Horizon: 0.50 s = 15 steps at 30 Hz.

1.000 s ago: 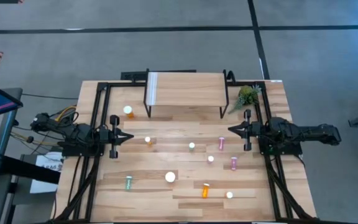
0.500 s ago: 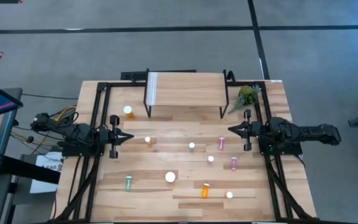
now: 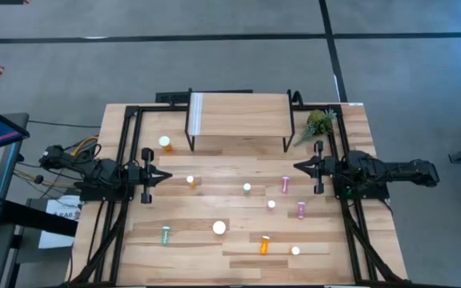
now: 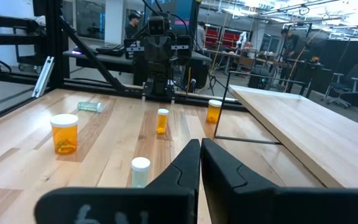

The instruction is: Pick and place medicine bottles onto shelf by color

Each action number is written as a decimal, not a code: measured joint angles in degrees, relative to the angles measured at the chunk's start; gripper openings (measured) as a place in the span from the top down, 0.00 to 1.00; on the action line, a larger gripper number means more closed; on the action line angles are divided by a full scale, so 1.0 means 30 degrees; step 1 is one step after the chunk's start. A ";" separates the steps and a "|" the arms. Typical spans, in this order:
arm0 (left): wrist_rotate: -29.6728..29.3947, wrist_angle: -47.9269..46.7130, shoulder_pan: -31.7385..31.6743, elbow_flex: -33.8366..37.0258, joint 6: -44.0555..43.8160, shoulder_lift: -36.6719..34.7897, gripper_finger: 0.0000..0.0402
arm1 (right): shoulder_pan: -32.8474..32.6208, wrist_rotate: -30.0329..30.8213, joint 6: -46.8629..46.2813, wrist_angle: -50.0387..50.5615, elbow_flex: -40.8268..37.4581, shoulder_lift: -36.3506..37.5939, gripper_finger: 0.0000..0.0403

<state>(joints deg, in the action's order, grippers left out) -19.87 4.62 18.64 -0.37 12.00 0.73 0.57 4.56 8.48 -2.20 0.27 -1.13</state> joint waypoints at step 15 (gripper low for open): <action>0.2413 0.6479 0.0000 -0.0278 -0.4180 -0.0018 1.00 | 0.0002 -0.0007 0.0061 0.0004 0.0004 0.0004 0.91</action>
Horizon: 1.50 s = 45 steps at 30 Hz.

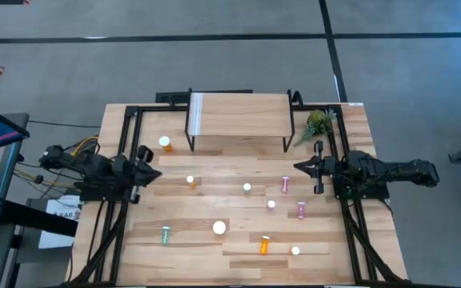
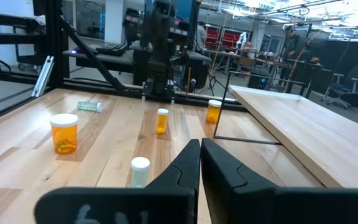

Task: Pick and place medicine bottles onto shelf by color
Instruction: Put the top small orange pill bottle on the shelf

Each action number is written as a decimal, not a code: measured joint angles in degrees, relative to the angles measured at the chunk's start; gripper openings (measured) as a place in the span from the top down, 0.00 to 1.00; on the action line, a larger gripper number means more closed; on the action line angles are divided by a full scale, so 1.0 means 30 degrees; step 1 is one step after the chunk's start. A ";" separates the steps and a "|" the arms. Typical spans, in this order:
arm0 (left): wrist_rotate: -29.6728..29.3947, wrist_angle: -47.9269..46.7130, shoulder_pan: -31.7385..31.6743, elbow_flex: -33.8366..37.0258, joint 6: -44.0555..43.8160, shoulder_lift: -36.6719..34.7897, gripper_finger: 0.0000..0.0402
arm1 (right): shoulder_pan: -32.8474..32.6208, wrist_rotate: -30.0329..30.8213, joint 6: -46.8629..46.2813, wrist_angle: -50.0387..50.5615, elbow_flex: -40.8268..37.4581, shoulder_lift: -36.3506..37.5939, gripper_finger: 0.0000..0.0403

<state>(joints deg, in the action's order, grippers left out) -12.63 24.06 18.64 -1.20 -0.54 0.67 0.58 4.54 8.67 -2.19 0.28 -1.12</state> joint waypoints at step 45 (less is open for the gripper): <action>0.2071 -2.6671 -0.0689 -2.0099 -0.4044 2.6050 0.39 | -0.0007 0.0000 -0.0058 -0.0018 0.0002 0.0002 0.91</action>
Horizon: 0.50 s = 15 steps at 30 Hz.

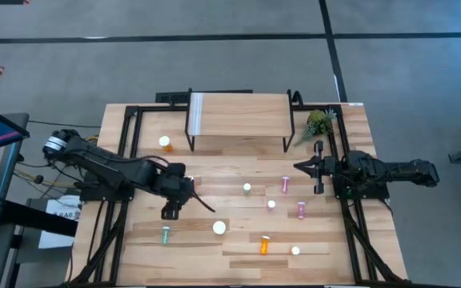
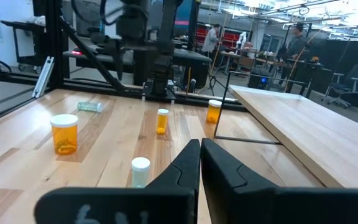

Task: Pick and place medicine bottles onto shelf by color
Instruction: Put the top small orange pill bottle on the shelf

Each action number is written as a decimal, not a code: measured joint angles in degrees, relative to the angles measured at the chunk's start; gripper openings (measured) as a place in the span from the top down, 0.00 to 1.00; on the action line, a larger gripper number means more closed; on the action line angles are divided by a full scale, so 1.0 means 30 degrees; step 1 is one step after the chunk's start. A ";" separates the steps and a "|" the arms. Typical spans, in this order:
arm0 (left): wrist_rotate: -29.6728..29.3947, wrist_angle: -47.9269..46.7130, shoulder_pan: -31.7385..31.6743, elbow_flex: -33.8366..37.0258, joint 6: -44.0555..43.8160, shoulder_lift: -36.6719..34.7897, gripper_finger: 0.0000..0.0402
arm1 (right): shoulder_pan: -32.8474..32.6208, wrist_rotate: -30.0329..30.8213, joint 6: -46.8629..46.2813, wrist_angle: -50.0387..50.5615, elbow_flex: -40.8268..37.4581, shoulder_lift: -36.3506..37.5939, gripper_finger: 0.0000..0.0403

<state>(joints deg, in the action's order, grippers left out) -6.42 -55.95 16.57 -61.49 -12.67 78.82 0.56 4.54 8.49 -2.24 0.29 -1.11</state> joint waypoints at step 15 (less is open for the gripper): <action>0.0387 0.0236 -0.4515 0.0038 0.3894 0.0891 0.37 | 0.0007 0.0007 0.0051 0.0007 -0.0002 -0.0006 0.91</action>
<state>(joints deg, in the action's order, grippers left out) -5.26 -55.25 3.02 -61.38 -0.99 81.49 0.58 4.56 8.64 -2.22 0.29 -1.13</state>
